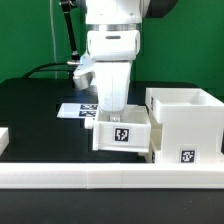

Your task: Assemble drawer

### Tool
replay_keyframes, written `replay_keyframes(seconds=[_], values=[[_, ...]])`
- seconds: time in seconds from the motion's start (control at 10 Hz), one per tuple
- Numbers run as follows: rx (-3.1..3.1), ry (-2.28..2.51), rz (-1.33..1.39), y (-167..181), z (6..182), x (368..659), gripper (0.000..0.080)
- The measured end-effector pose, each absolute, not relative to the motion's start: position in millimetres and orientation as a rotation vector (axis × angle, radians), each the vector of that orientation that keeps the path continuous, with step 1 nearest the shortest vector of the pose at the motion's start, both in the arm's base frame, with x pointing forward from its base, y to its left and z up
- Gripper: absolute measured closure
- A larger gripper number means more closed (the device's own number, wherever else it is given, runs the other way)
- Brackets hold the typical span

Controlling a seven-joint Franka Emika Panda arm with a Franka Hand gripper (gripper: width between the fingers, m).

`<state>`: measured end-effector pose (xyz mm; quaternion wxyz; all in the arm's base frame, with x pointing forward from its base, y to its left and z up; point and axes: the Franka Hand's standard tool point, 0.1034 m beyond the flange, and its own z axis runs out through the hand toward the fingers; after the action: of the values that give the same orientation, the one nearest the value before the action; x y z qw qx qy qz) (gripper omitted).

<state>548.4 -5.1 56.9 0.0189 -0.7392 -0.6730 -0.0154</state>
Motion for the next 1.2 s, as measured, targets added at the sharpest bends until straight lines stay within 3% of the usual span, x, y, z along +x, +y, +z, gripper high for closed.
replay_keyframes(seconds=[1.2], values=[[-2.256, -2.111, -0.027, -6.2, 55.1, 542.8, 0.0758]])
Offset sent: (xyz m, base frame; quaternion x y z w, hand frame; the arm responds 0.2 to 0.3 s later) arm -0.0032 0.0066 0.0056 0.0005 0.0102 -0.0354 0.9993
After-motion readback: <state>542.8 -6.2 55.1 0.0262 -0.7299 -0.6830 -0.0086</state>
